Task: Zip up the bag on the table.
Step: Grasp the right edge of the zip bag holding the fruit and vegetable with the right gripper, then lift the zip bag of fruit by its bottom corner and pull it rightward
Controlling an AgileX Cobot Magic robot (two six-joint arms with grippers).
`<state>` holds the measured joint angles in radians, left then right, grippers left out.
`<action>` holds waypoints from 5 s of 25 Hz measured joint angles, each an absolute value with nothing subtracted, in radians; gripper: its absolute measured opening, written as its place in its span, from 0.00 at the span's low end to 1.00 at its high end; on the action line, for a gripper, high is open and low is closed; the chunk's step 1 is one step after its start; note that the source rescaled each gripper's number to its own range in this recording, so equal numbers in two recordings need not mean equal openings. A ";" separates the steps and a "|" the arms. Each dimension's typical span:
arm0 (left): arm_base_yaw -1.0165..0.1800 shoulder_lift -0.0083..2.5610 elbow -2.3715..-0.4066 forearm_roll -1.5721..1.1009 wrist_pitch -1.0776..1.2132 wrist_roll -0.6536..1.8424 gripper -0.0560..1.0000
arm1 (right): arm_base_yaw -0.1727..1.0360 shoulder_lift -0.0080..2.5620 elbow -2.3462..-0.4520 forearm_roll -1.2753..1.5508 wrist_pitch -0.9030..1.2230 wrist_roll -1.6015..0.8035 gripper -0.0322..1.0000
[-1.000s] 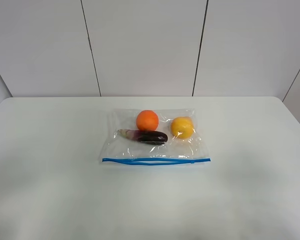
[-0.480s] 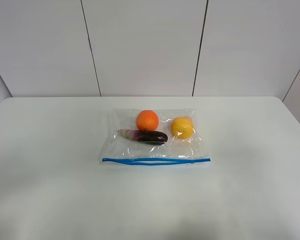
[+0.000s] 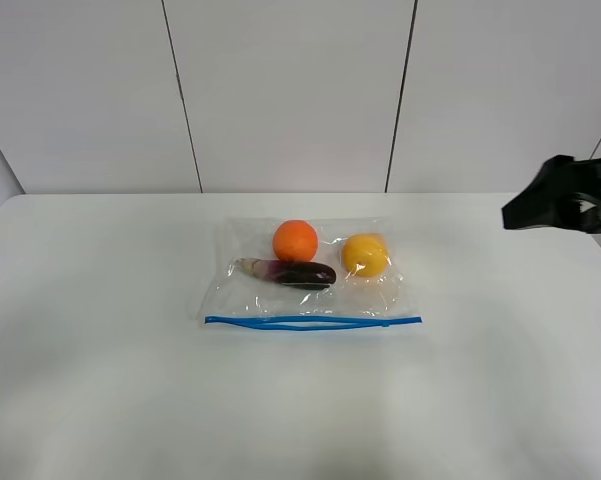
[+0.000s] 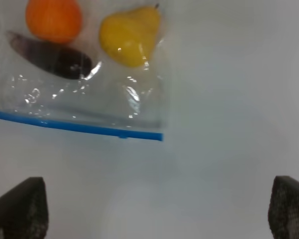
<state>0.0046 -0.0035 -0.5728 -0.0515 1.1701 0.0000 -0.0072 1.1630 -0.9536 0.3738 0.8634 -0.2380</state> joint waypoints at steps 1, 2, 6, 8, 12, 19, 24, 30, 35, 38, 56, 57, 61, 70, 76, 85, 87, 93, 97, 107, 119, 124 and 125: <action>0.005 -0.003 -0.573 -0.051 1.170 0.000 1.00 | -0.007 1.222 -0.965 0.407 0.857 -0.265 1.00; 0.005 -0.003 -0.573 -0.051 1.170 0.000 1.00 | -0.007 1.271 -0.974 0.440 0.852 -0.287 1.00; 0.005 -0.003 -0.573 -0.051 1.170 0.000 1.00 | -0.007 1.469 -0.998 0.566 0.850 -0.403 1.00; 0.005 -0.003 -0.573 -0.051 1.170 0.000 1.00 | -0.009 1.557 -0.999 0.642 0.848 -0.488 1.00; 0.005 -0.003 -0.573 -0.051 1.170 0.000 1.00 | -0.048 1.699 -1.000 0.823 0.868 -0.654 1.00; 0.005 -0.003 -0.573 -0.051 1.170 0.000 1.00 | -0.157 1.879 -1.003 0.993 0.970 -0.871 1.00; 0.005 -0.003 -0.573 -0.051 1.170 0.000 1.00 | -0.159 1.985 -1.005 1.029 0.968 -0.928 1.00; 0.005 -0.003 -0.573 -0.051 1.170 0.000 1.00 | -0.159 2.082 -1.006 1.096 0.973 -1.013 1.00; 0.005 -0.003 -0.573 -0.051 1.170 0.000 1.00 | -0.159 2.136 -1.006 1.166 1.003 -1.071 0.97; 0.005 -0.003 -0.573 -0.051 1.170 0.000 1.00 | -0.158 2.147 -1.006 1.196 1.018 -1.092 0.97; 0.005 -0.003 -0.573 -0.051 1.170 0.000 1.00 | -0.158 2.148 -1.006 1.226 1.016 -1.110 0.88; 0.005 -0.003 -0.573 -0.051 1.170 0.000 1.00 | -0.158 2.148 -1.006 1.226 1.016 -1.110 0.88; 0.005 -0.003 -0.573 -0.051 1.170 0.000 1.00 | -0.158 2.148 -1.006 1.226 1.016 -1.110 0.88; 0.005 -0.003 -0.573 -0.051 1.170 0.000 1.00 | -0.158 2.204 -1.007 1.274 1.067 -1.139 0.87; 0.005 -0.003 -0.573 -0.051 1.170 0.000 1.00 | -0.158 2.206 -1.007 1.274 1.067 -1.142 0.80; 0.005 -0.003 -0.573 -0.051 1.170 0.000 1.00 | -0.158 2.206 -1.007 1.262 1.066 -1.144 0.29; 0.005 -0.003 -0.573 -0.051 1.170 0.000 1.00 | -0.158 2.206 -1.007 1.260 1.066 -1.144 0.26; 0.005 -0.003 -0.573 -0.051 1.170 0.000 1.00 | -0.158 2.206 -1.007 1.258 1.067 -1.144 0.25; 0.005 -0.003 -0.573 -0.051 1.170 0.000 1.00 | -0.158 2.206 -1.007 1.258 1.067 -1.144 0.25; 0.005 -0.003 -0.573 -0.051 1.170 0.000 1.00 | -0.158 2.206 -1.007 1.259 1.069 -1.156 0.03; 0.005 -0.003 -0.573 -0.051 1.170 0.000 1.00 | -0.158 2.206 -1.007 1.290 1.191 -1.162 0.03; 0.005 -0.003 -0.573 -0.051 1.170 0.000 1.00 | -0.158 2.157 -1.007 1.296 1.194 -1.135 0.03; 0.005 -0.003 -0.573 -0.051 1.170 0.000 1.00 | -0.158 2.136 -1.006 1.296 1.195 -1.126 0.03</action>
<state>0.0046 -0.0035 -0.5728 -0.0515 1.1701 0.0000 -0.1580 2.1361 -1.0059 1.2959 1.1945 -1.1260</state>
